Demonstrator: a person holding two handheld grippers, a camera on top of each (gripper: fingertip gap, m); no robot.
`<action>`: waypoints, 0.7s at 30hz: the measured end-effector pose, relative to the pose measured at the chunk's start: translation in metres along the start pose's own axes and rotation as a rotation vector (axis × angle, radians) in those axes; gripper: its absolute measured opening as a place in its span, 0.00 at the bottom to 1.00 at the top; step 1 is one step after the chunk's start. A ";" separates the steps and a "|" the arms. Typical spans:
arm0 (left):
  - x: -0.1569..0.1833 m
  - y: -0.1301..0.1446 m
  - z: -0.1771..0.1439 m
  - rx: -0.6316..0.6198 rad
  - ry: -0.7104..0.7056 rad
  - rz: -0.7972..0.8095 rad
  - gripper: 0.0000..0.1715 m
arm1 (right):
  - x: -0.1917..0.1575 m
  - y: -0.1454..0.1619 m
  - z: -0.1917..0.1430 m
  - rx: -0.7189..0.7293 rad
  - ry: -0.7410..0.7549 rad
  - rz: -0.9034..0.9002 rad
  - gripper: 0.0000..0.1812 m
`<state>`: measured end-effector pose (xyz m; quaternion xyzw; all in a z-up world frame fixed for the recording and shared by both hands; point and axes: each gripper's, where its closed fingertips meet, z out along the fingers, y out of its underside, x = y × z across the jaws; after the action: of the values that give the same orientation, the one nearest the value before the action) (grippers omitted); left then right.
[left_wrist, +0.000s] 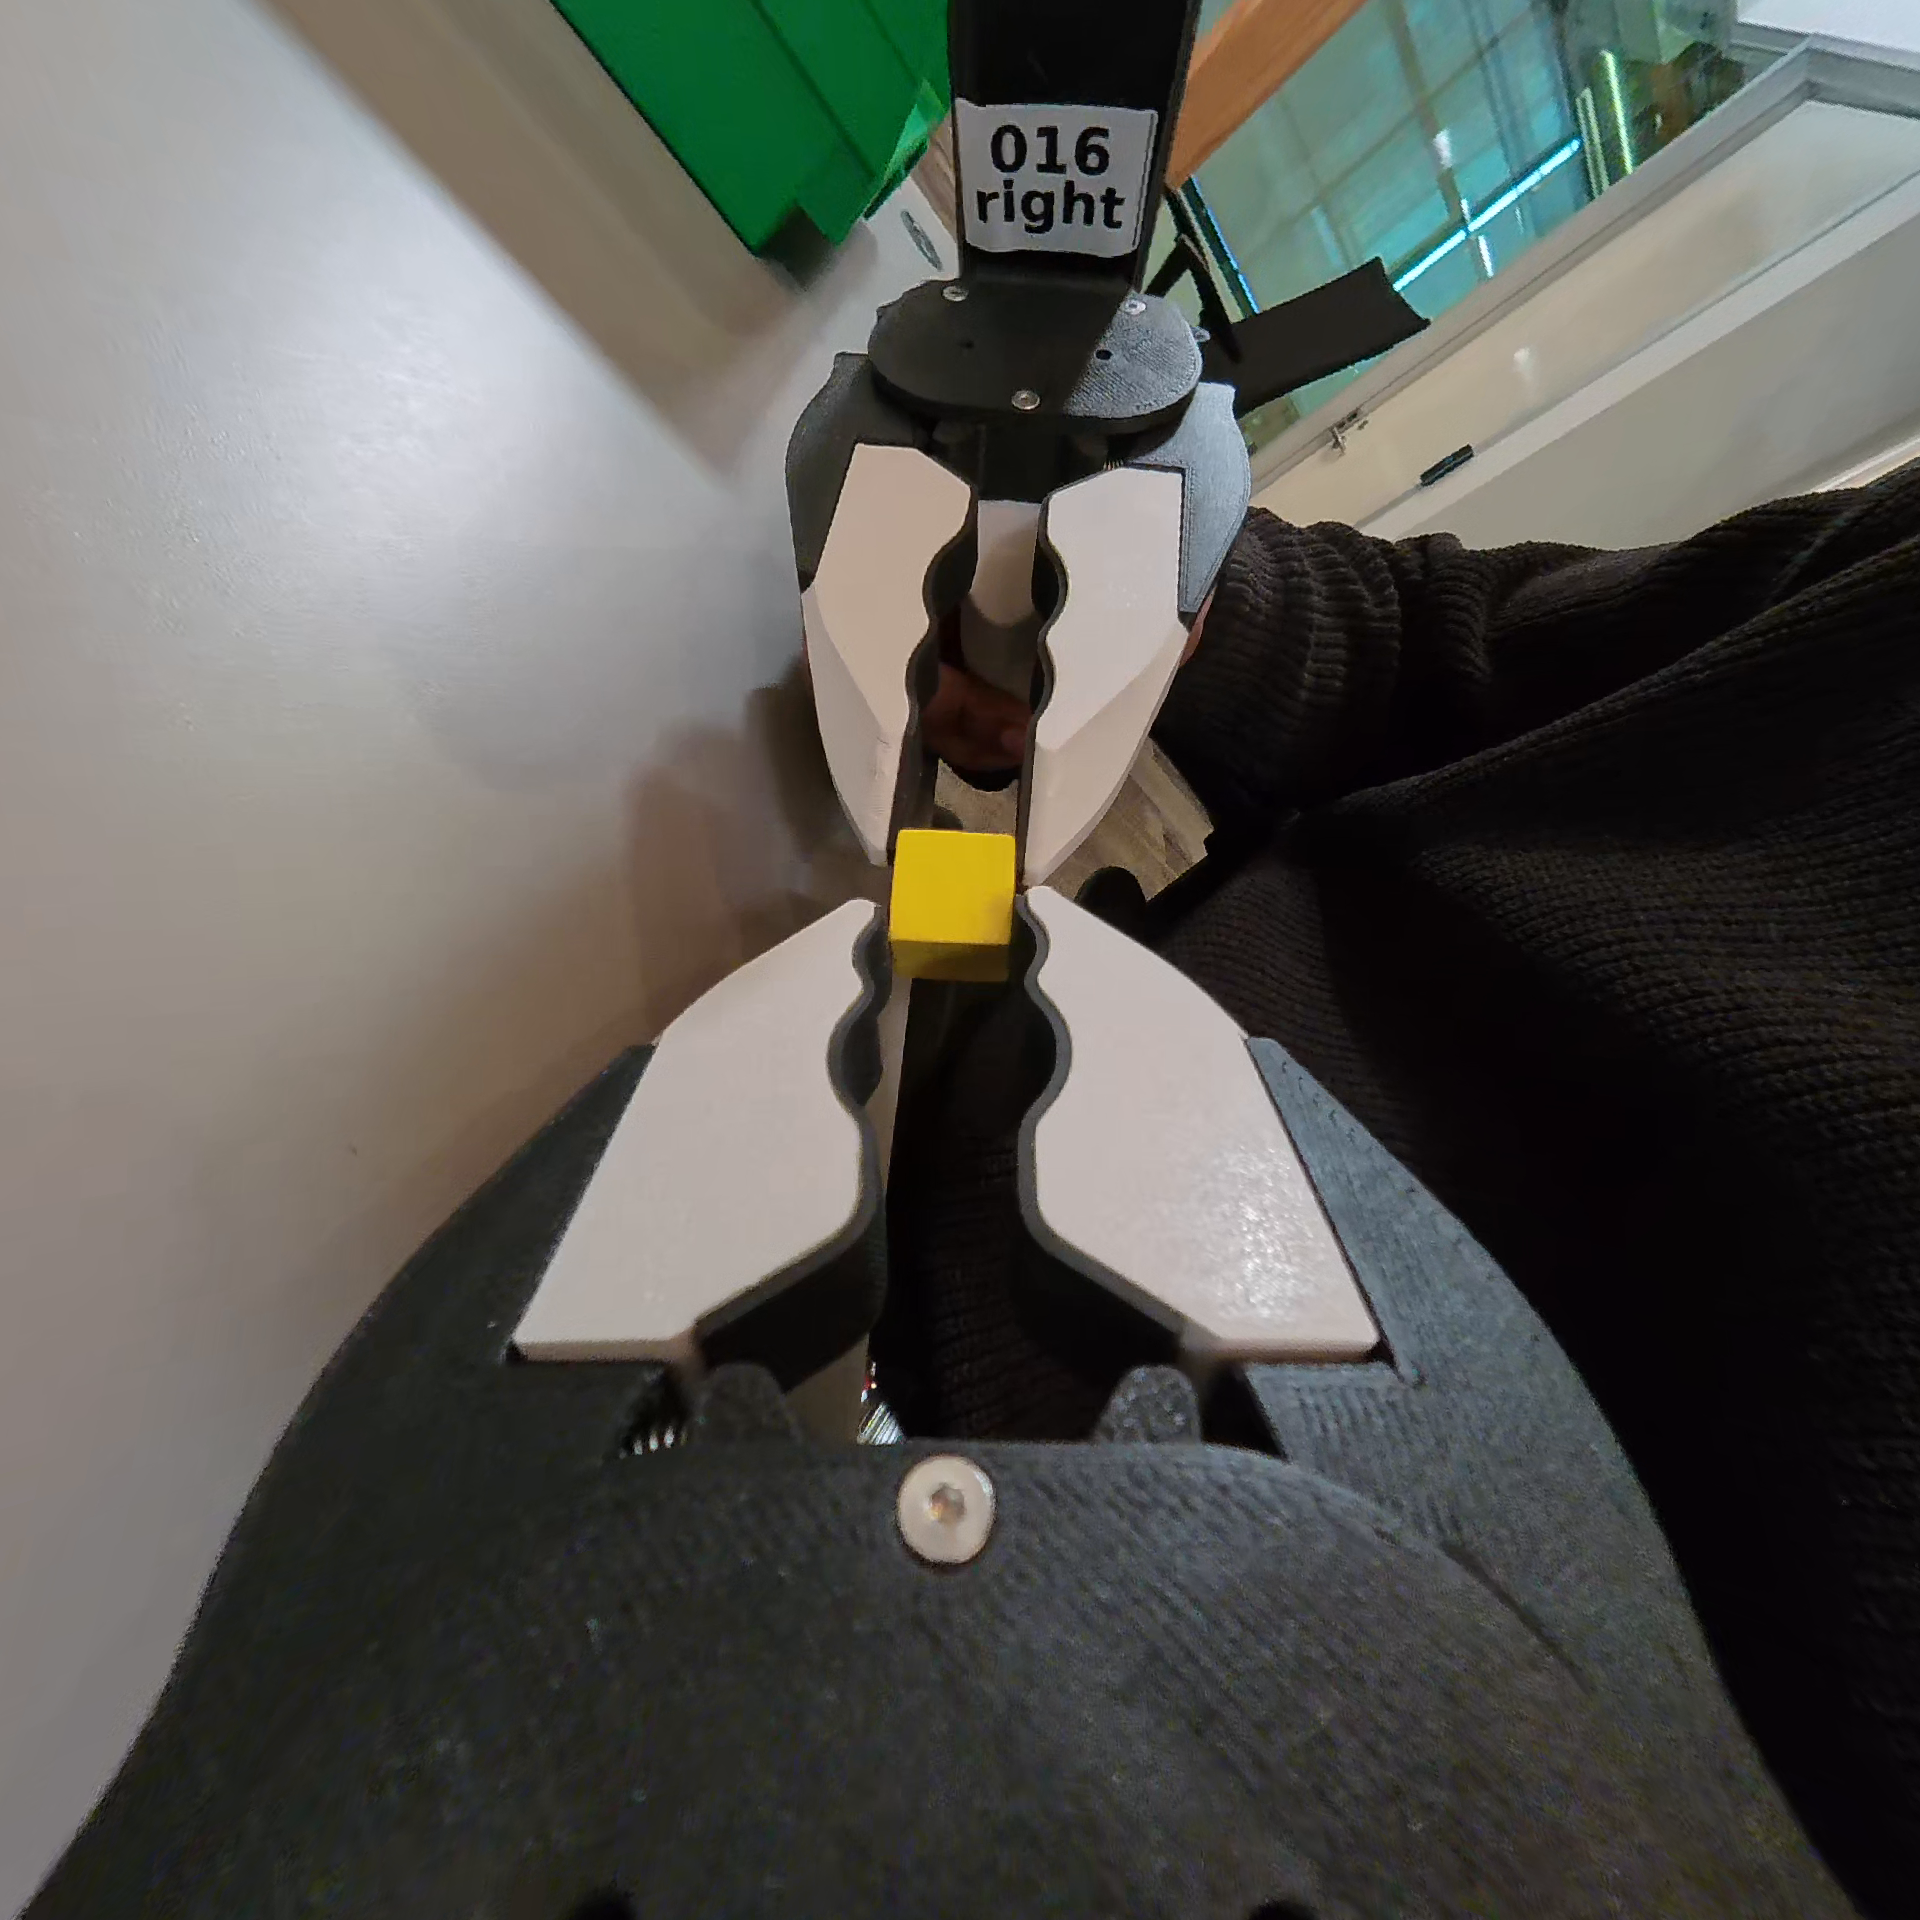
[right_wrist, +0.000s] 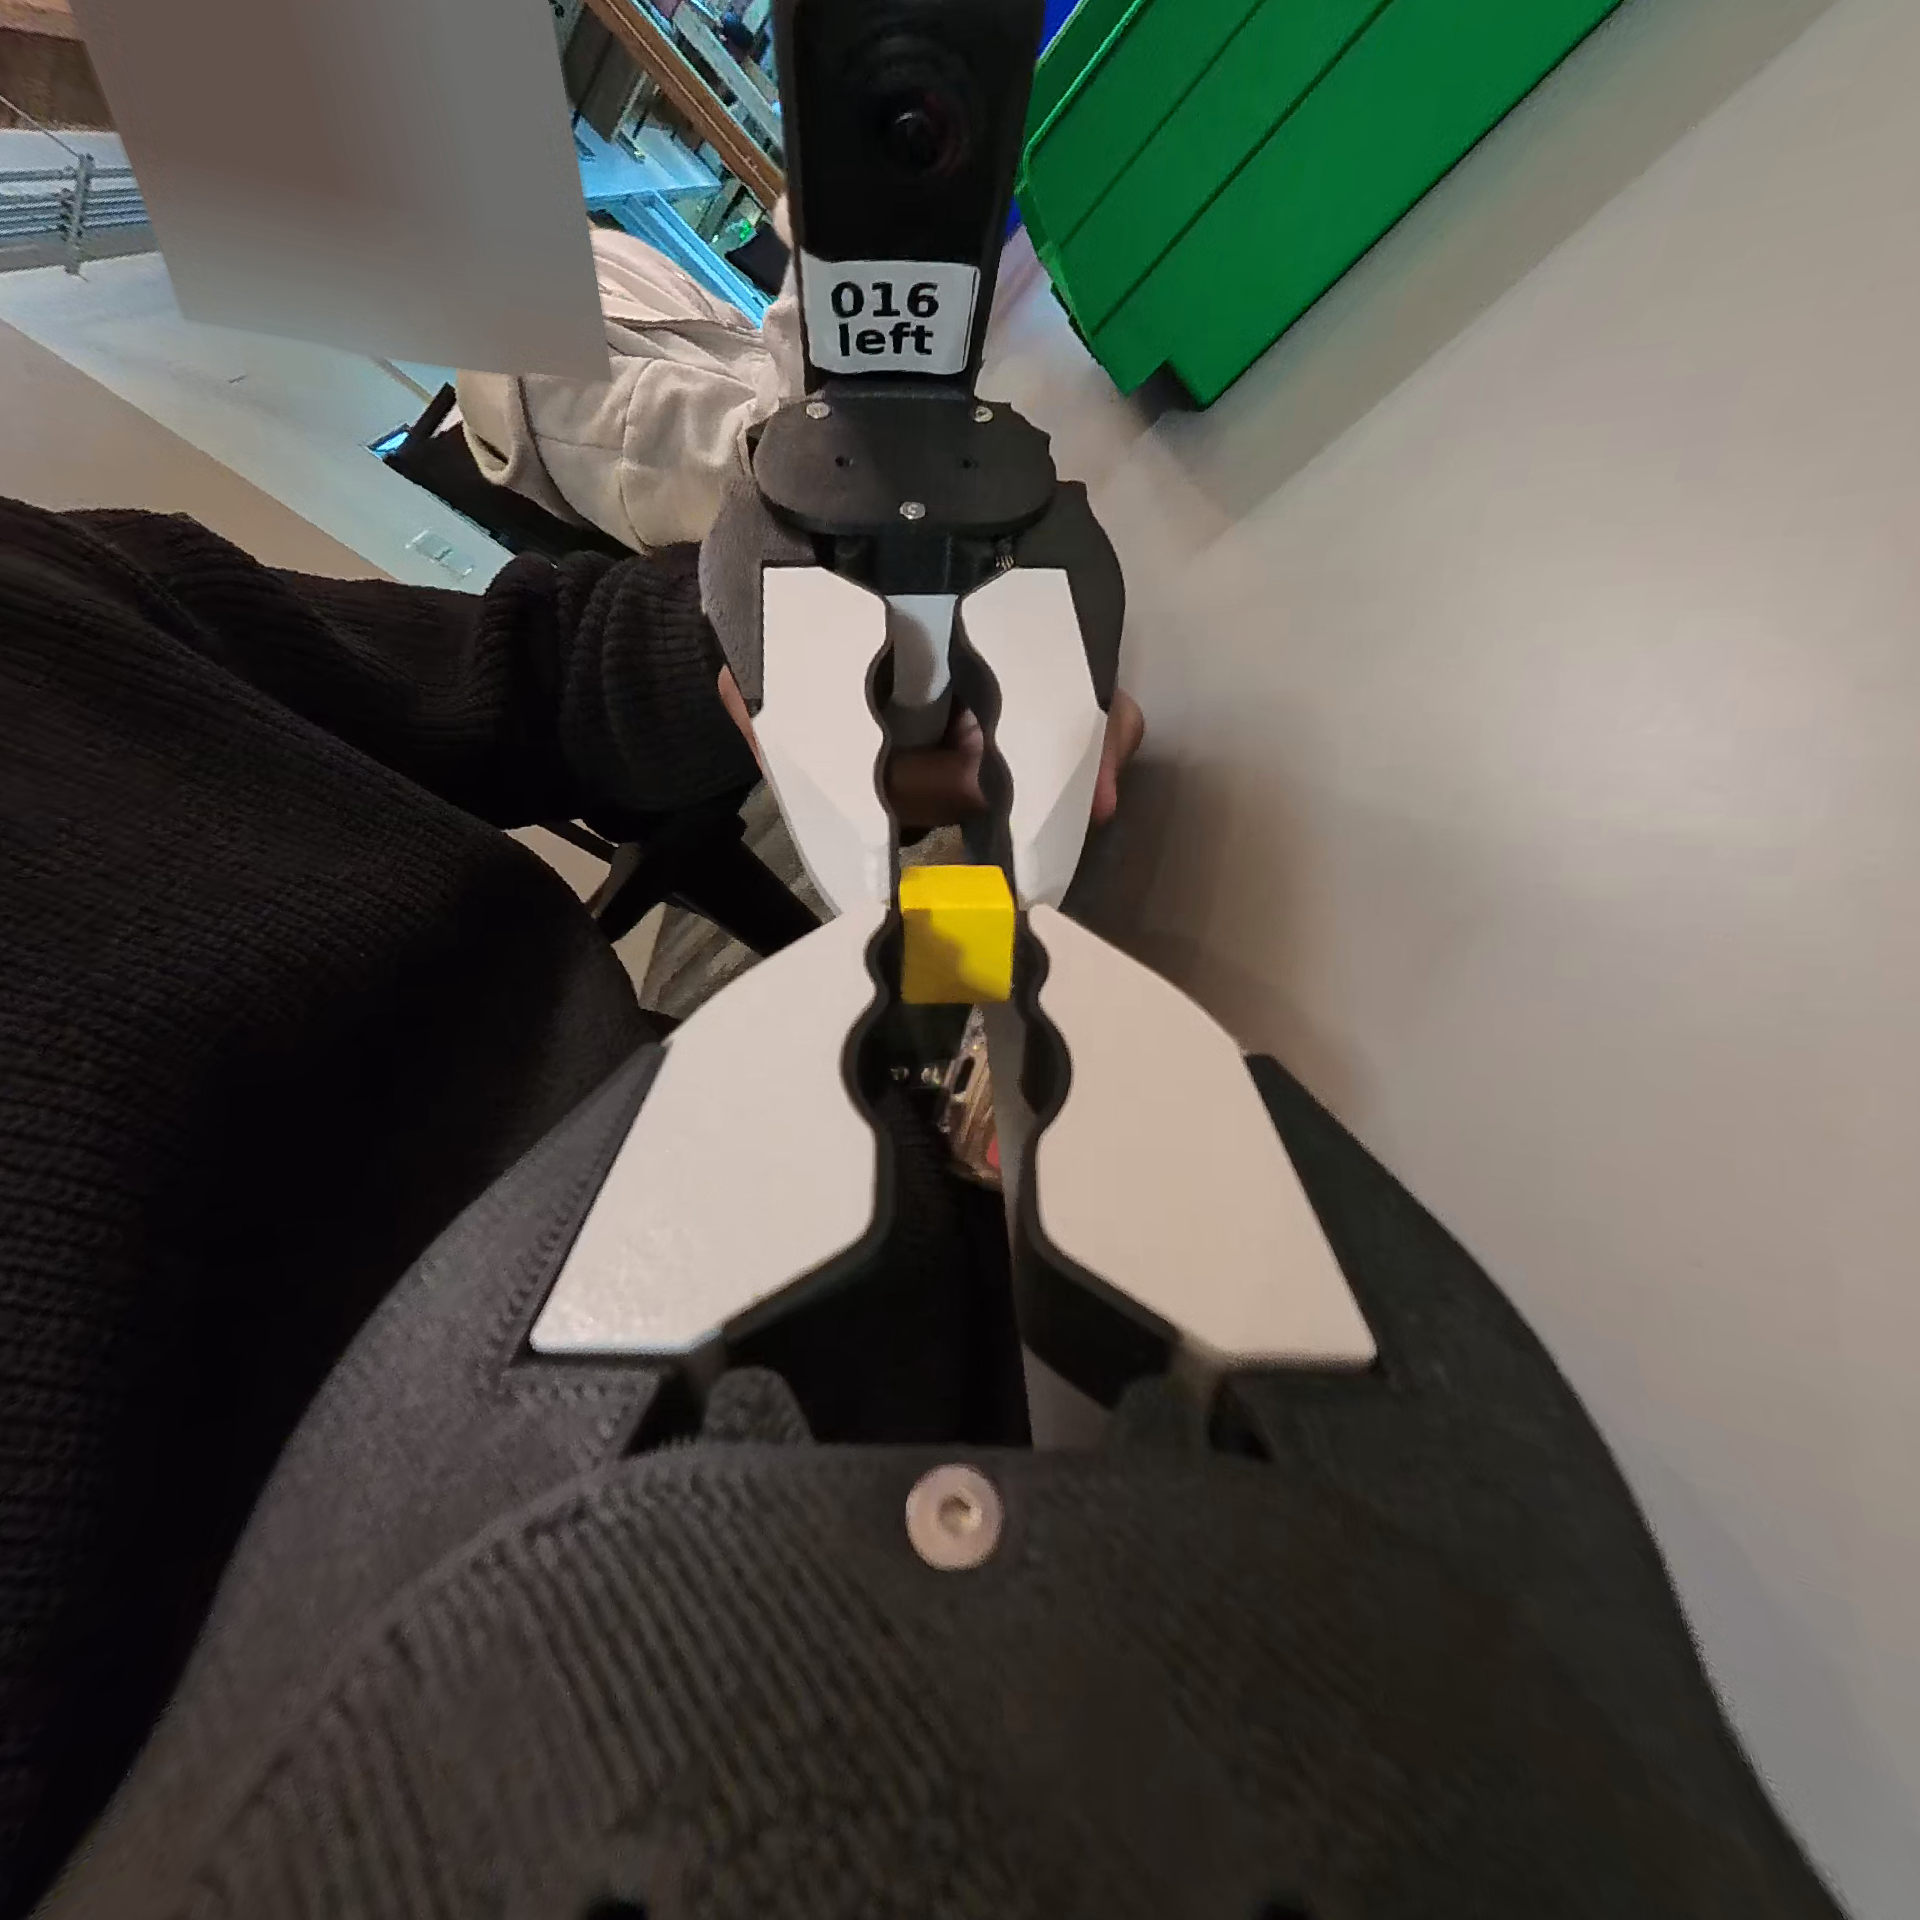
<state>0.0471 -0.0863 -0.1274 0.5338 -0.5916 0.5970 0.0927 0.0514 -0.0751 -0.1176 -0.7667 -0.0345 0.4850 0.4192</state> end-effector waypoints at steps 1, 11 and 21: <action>0.001 -0.001 0.000 0.006 0.004 -0.002 0.13 | 0.000 -0.001 0.000 0.001 -0.007 0.014 0.11; 0.012 -0.009 -0.001 0.058 0.058 0.013 0.16 | -0.004 -0.016 -0.011 0.104 -0.073 0.096 0.11; 0.011 -0.017 -0.006 0.109 0.102 -0.065 0.12 | -0.007 -0.016 -0.010 0.105 -0.072 0.084 0.11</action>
<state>0.0516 -0.0822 -0.1071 0.5261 -0.5350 0.6514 0.1128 0.0614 -0.0738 -0.1003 -0.7264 0.0079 0.5307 0.4366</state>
